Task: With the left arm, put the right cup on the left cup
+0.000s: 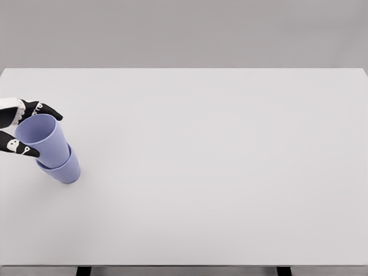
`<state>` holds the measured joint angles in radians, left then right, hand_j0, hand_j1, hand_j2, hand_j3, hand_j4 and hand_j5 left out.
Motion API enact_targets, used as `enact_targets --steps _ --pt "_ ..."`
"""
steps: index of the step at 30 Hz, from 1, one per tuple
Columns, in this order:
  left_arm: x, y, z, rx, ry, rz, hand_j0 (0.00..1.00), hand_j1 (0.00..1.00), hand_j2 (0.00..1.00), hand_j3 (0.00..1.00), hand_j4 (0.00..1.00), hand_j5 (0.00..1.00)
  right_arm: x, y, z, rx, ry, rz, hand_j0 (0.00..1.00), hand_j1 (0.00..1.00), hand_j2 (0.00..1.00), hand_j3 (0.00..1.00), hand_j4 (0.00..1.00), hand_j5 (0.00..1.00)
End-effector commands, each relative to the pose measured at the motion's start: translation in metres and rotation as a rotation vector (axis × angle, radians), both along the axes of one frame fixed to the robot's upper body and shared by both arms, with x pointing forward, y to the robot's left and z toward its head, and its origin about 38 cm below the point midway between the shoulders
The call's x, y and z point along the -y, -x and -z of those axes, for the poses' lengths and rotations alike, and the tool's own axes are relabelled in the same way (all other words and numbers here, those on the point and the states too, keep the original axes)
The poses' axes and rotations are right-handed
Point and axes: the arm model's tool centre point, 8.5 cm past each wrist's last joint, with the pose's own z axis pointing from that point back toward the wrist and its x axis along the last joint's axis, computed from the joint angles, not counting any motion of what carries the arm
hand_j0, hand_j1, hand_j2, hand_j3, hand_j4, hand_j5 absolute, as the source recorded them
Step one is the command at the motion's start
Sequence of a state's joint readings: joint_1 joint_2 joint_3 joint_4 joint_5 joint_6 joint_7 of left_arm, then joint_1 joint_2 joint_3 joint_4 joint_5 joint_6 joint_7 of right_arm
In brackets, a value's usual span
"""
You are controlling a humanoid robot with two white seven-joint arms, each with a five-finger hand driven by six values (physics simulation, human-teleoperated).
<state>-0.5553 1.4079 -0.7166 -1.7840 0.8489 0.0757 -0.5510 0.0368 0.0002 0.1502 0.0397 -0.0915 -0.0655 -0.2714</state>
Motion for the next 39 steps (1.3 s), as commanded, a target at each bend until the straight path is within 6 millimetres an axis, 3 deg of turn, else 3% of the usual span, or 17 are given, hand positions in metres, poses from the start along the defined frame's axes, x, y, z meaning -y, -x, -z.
enact_targets --steps 1,7,15,31,35,39 --pt "0.0001 -0.0001 -0.0008 0.001 0.004 -0.001 0.71 0.71 0.71 0.71 0.71 0.71 0.0001 0.0001 0.0 0.0 0.0 0.002 1.0 1.0 1.0 1.0 1.0 1.0" --pt "0.0015 -0.0005 0.0009 0.001 0.005 0.003 0.85 0.85 0.85 0.85 0.85 0.85 0.0001 0.0 0.0 0.0 0.0 0.0 1.0 1.0 1.0 1.0 1.0 1.0" --pt "0.0015 -0.0002 0.0019 -0.001 0.005 0.004 0.9 0.9 0.9 0.9 0.9 0.9 0.0001 0.0 0.0 0.0 0.0 0.0 1.0 1.0 1.0 1.0 1.0 1.0" --pt "0.0017 0.0003 0.0007 0.0 0.005 0.005 0.9 0.9 0.9 0.9 0.9 0.9 0.0001 0.0 0.0 0.0 0.0 0.0 1.0 1.0 1.0 1.0 1.0 1.0" --pt "0.0019 0.0008 -0.0005 0.003 0.002 0.007 1.0 1.0 1.0 1.0 1.0 1.0 0.0001 0.0 0.0 0.0 0.0 0.0 1.0 1.0 1.0 1.0 1.0 1.0" --pt "0.0011 0.0007 -0.0021 0.007 -0.001 0.006 1.0 1.0 1.0 1.0 1.0 1.0 0.0001 0.0 0.0 0.0 0.0 0.0 1.0 1.0 1.0 1.0 1.0 1.0"
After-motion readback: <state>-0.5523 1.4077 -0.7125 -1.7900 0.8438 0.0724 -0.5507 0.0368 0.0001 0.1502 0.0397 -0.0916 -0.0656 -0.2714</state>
